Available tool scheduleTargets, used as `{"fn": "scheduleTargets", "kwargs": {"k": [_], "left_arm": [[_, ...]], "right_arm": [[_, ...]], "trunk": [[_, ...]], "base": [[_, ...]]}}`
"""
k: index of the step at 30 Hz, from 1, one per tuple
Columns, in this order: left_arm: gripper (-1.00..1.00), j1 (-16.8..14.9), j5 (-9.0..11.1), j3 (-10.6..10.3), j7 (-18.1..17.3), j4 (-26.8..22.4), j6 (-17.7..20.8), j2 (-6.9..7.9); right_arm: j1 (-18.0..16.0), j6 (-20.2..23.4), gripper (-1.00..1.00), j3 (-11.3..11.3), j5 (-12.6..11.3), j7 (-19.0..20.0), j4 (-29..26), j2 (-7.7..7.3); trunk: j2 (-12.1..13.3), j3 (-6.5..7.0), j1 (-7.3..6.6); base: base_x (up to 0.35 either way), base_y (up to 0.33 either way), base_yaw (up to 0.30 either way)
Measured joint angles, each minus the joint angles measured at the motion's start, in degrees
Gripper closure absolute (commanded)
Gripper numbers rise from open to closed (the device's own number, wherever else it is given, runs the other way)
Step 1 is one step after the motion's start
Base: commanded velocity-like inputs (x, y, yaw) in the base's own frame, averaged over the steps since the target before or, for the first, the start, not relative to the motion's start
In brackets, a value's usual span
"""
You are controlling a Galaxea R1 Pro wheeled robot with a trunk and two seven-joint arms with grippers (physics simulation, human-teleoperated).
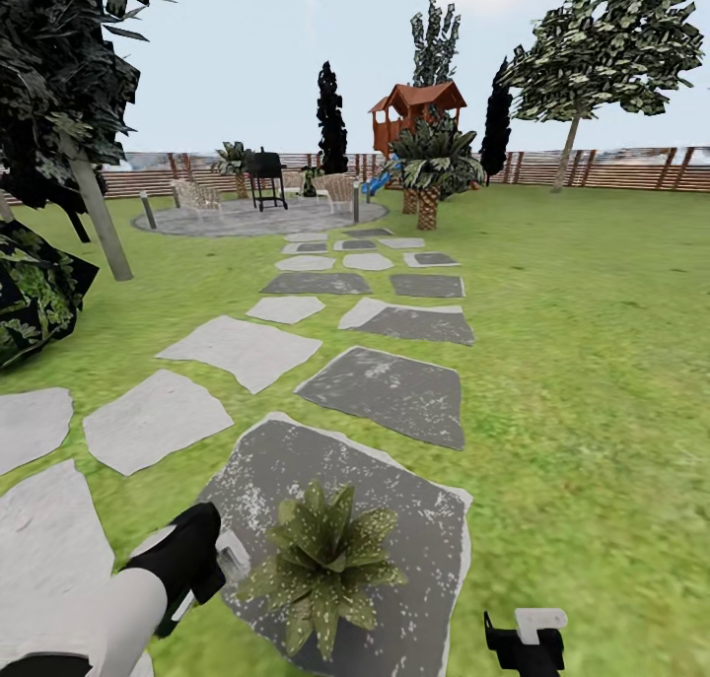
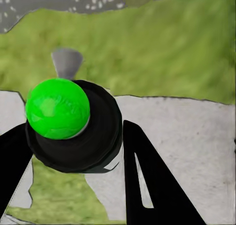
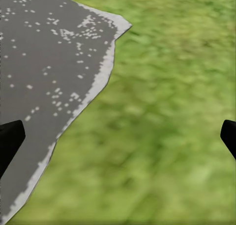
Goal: Pick up the pesticide atomizer in the garden and spray insectifuge to fully cover both potted plants in the garden.
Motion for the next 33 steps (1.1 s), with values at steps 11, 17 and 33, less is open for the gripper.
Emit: {"fn": "scheduleTargets", "kwargs": {"k": [11, 17, 33], "left_arm": [[1.00, -0.01, 0.05, 0.49, -0.69, -0.21, -0.13, -0.05], [1.00, 0.04, 0.15, 1.35, -5.45, 1.19, -0.58, 2.82], [1.00, -0.03, -0.01, 1.31, -5.72, 1.22, -0.37, 2.07]], "right_arm": [[0.00, 0.00, -1.00, 0.01, 0.00, 0.00, 0.00, 0.00], [0.01, 0.00, -1.00, 0.00, 0.00, 0.00, -0.01, 0.00], [0.02, 0.03, -1.00, -0.10, -0.08, 0.00, -0.04, -0.03]], "trunk": [[0.00, 0.00, 0.00], [0.00, 0.00, 0.00], [0.00, 0.11, 0.00]], "base": [[0.000, 0.000, -0.002], [0.000, 0.000, -0.177], [-0.015, 0.206, -0.080]]}}
